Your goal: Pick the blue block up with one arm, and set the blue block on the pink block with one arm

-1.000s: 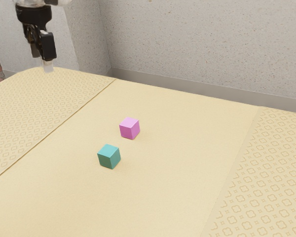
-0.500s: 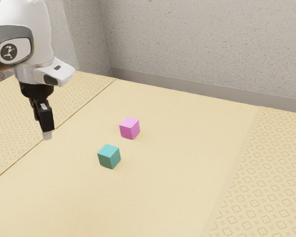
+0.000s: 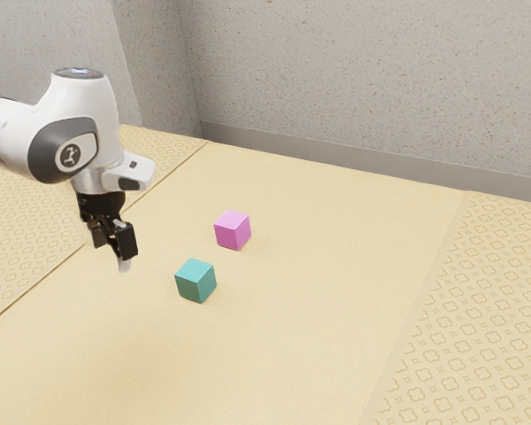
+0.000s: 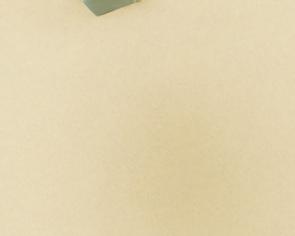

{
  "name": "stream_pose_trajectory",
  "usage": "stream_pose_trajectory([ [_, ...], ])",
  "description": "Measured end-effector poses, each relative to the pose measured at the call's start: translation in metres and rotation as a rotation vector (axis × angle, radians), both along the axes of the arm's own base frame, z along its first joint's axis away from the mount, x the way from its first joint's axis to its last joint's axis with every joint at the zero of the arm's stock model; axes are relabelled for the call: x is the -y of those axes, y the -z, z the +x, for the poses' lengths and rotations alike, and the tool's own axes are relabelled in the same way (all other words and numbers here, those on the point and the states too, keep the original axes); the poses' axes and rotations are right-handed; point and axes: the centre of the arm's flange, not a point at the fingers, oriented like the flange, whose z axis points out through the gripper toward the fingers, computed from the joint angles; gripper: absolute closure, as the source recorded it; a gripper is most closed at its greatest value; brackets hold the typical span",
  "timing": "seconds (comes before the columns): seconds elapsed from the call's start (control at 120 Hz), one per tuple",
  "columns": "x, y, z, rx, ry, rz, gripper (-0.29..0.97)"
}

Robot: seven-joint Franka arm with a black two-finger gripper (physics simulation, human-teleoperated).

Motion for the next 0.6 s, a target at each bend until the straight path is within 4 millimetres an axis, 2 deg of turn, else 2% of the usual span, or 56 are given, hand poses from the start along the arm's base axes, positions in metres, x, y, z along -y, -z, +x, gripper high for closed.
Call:
stream_pose_trajectory([
  [0.183, -0.016, 0.046, 0.028, -0.017, -0.061, -0.024, 0.00],
  [0.35, -0.034, 0.073, 0.054, -0.023, -0.111, -0.040, 0.00],
  [0.6, -0.038, 0.104, 0.095, -0.032, -0.142, -0.070, 0.00],
])
